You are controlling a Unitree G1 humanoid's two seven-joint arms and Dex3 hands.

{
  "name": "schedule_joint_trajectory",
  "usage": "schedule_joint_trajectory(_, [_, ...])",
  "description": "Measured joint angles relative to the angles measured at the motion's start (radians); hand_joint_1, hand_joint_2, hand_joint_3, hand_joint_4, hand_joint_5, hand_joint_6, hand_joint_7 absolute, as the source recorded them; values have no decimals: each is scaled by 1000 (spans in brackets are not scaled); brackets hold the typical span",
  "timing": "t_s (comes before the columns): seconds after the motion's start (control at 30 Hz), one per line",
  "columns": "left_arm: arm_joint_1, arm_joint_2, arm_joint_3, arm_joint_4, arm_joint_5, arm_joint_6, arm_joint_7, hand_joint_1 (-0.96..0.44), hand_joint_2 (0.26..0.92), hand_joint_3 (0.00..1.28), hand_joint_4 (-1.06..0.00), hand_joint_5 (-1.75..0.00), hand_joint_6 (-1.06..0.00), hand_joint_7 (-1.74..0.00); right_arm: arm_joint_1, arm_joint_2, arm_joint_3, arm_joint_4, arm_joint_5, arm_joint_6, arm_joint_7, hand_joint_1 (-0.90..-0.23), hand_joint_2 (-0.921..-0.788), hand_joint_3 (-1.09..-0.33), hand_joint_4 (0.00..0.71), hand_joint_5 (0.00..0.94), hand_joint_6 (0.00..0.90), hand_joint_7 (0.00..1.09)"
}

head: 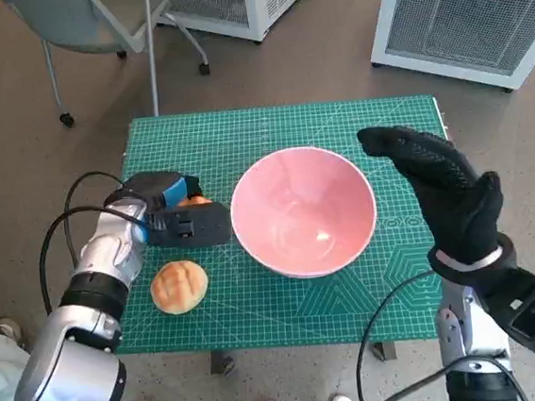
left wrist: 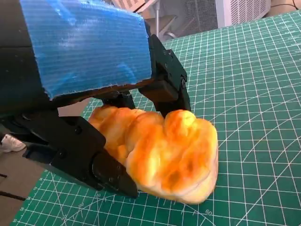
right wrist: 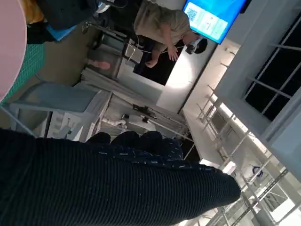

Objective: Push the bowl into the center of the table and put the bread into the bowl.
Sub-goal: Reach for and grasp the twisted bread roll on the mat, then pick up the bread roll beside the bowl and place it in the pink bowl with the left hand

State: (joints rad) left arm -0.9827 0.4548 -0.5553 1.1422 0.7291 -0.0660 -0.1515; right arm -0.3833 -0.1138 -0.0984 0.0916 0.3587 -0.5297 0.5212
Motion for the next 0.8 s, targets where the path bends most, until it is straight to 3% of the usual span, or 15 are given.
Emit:
schedule_joint_trajectory(0.27, [3,12,24,-33,-20,-6,-16,1,916,25,-737,-1095,-684,-1129,1,0,0,0,2,0,3,-642,-921,-700,-1,0,-1,319])
schedule_joint_trajectory(0.8, [71,144,259,-627,-153,43,-95,2,917,17,-758,-1075,-682,-1124,5,1,1,0,14,-2,5,-640,-921,-705,-1,-1,-1,326])
